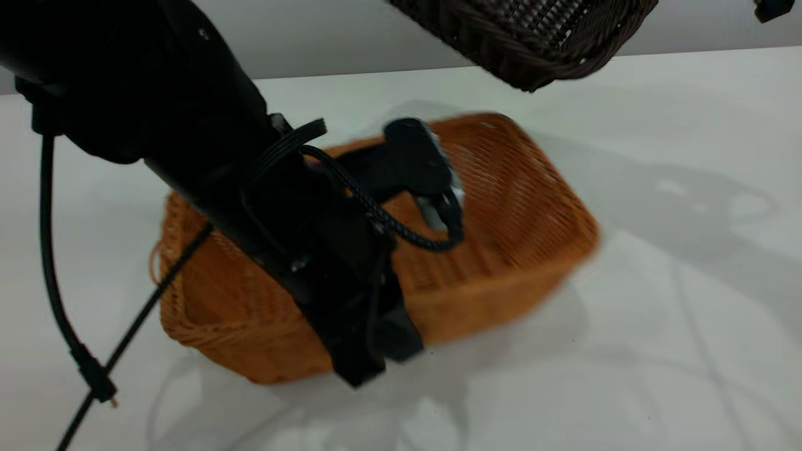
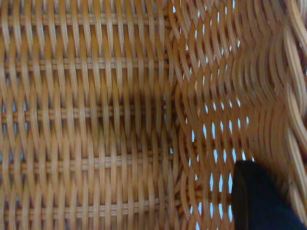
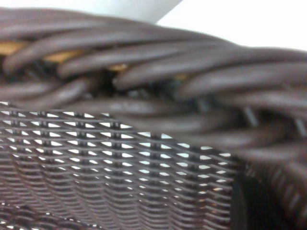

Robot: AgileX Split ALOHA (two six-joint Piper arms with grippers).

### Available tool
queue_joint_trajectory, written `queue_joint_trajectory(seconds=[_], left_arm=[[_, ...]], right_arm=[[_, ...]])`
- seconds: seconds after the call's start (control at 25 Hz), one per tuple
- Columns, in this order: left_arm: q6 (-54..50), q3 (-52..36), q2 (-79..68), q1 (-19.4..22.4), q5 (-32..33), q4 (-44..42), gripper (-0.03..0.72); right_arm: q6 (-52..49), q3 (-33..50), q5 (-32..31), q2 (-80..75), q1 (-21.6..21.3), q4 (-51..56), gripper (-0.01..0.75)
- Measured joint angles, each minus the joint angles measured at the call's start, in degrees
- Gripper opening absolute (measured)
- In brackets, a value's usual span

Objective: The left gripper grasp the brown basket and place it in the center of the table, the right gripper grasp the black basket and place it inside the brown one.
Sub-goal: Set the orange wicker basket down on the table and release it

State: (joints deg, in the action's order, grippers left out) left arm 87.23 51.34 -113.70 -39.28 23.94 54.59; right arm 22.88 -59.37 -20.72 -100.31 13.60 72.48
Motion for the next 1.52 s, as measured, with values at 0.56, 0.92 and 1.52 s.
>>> queue_joint_trajectory(seconds=[0.56, 0.92, 1.52], left_arm=[[1.42, -0.10, 2.11, -0.58, 2.54, 0.07, 0.099], [1.35, -0.10, 2.04, -0.58, 2.37, 0.36, 0.276], [-5.88, -0.10, 17.40, -0.88, 10.80, 0.34, 0.613]], right_arm=[[-0.10, 0.05, -3.76, 0.00, 0.00, -5.71, 0.120], [-0.05, 0.05, -3.94, 0.00, 0.00, -5.66, 0.120], [-0.18, -0.31, -4.47, 0.00, 0.00, -5.37, 0.120]])
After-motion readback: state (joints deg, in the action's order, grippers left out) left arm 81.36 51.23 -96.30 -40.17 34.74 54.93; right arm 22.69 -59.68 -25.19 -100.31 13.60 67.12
